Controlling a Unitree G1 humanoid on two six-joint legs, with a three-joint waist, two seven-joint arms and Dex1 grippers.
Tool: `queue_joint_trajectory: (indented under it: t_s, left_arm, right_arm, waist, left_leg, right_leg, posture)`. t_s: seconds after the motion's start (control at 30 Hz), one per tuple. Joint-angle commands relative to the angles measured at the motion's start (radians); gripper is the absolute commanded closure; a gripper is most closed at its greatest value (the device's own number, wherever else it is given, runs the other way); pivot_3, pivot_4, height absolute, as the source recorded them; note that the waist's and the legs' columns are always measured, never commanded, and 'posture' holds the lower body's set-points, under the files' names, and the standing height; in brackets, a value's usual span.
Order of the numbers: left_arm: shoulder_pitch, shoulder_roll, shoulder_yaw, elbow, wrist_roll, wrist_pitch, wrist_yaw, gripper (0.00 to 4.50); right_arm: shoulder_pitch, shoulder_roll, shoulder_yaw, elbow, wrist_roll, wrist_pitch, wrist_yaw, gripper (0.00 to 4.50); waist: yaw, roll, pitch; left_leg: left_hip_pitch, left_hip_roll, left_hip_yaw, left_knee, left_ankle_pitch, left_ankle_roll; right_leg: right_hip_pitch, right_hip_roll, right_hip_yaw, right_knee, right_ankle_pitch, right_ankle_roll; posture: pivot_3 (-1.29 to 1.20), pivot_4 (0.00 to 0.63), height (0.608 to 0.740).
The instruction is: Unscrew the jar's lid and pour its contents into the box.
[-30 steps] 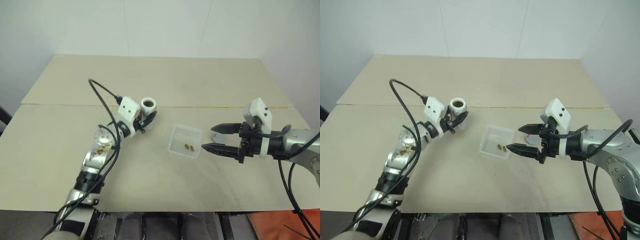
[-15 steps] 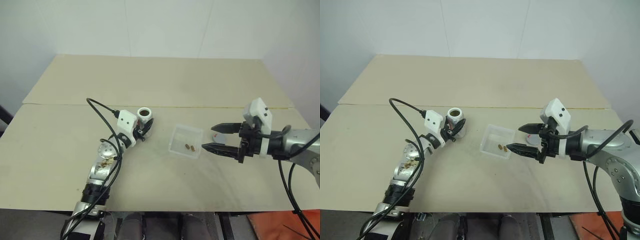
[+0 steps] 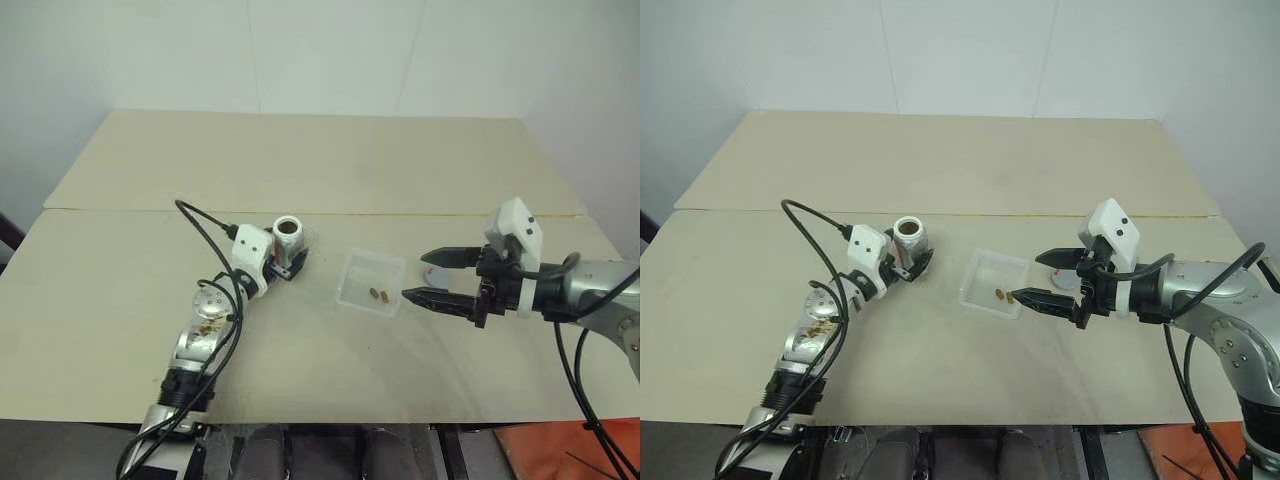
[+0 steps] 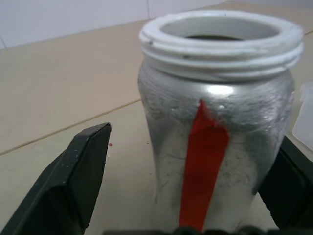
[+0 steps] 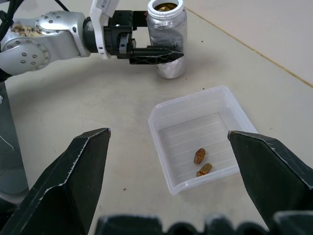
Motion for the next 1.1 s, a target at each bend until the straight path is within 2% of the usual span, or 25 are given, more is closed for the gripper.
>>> queue_joint_trajectory:
  t_s: [0.03, 0.27, 0.37, 0.47, 0.63, 0.73, 0.87, 1.1]
  left_arm:
    - [0.047, 0.055, 0.007, -0.125, -0.036, 0.042, -0.07, 0.02]
    - [0.169, 0.259, 0.041, -0.322, -0.133, 0.147, -0.276, 0.02]
    - [0.187, 0.38, 0.084, -0.367, -0.209, 0.18, -0.411, 0.02]
    - [0.192, 0.488, 0.149, -0.357, -0.319, 0.117, -0.619, 0.02]
    - [0.118, 0.629, 0.241, -0.269, -0.49, 0.145, -0.895, 0.02]
    - [0.069, 0.666, 0.265, -0.211, -0.516, 0.15, -0.95, 0.02]
    - [0.03, 0.689, 0.268, -0.147, -0.483, 0.111, -0.987, 0.02]
    - [0.002, 0.678, 0.262, -0.144, -0.485, 0.121, -1.0, 0.02]
  right_arm:
    - [0.005, -0.001, -0.025, -0.03, 0.004, -0.025, -0.006, 0.0]
    - [0.028, -0.008, -0.036, -0.043, 0.009, -0.026, -0.006, 0.0]
    - [0.036, -0.01, -0.037, -0.047, 0.007, -0.028, -0.003, 0.0]
    - [0.044, -0.013, -0.038, -0.047, 0.002, -0.035, 0.005, 0.0]
    - [0.065, -0.035, -0.04, -0.041, -0.024, -0.082, 0.055, 0.0]
    - [0.081, -0.042, -0.053, -0.042, -0.032, -0.116, 0.084, 0.0]
    - [0.111, -0.045, -0.082, -0.051, -0.04, -0.167, 0.126, 0.0]
    - [0.128, -0.046, -0.103, -0.054, -0.049, -0.2, 0.139, 0.0]
  waist:
    - [-0.001, 0.0, 0.0]
    - [-0.002, 0.0, 0.0]
    - [-0.002, 0.0, 0.0]
    - [-0.002, 0.001, 0.0]
    - [-0.001, 0.001, 0.0]
    - [-0.002, 0.001, 0.0]
    - [-0.002, 0.001, 0.0]
    - [-0.002, 0.001, 0.0]
  left_leg:
    - [0.0, 0.0, 0.0, 0.0, 0.0, 0.0]
    - [0.001, 0.001, 0.0, -0.001, 0.0, 0.0]
    - [0.001, 0.0, 0.0, -0.001, 0.0, 0.0]
    - [0.001, 0.001, 0.001, -0.001, 0.0, 0.0]
    - [0.001, 0.001, 0.001, -0.002, 0.0, 0.0]
    - [0.001, 0.0, 0.001, -0.002, 0.0, 0.0]
    - [0.001, 0.0, 0.002, -0.002, 0.0, 0.0]
    - [0.001, 0.001, 0.002, -0.002, 0.0, 0.0]
  right_leg:
    - [0.0, 0.0, 0.0, 0.0, 0.0, 0.0]
    - [-0.001, 0.0, 0.001, -0.001, 0.0, 0.0]
    - [-0.001, 0.0, 0.001, -0.002, 0.0, 0.0]
    - [-0.001, 0.0, 0.001, -0.002, 0.0, -0.001]
    - [-0.001, 0.0, 0.001, -0.002, -0.001, -0.001]
    - [-0.002, 0.0, 0.001, -0.003, -0.001, -0.001]
    - [-0.001, 0.001, 0.001, -0.003, -0.001, -0.001]
    - [-0.001, 0.001, 0.001, -0.002, -0.001, -0.001]
  posture:
    - [0.0, 0.15, 0.74]
    - [0.0, 0.15, 0.74]
    - [0.0, 0.15, 0.74]
    - [0.0, 0.15, 0.74]
    - [0.0, 0.15, 0.74]
    - [0.0, 0.15, 0.74]
    - [0.0, 0.15, 0.74]
    - [0.0, 0.15, 0.74]
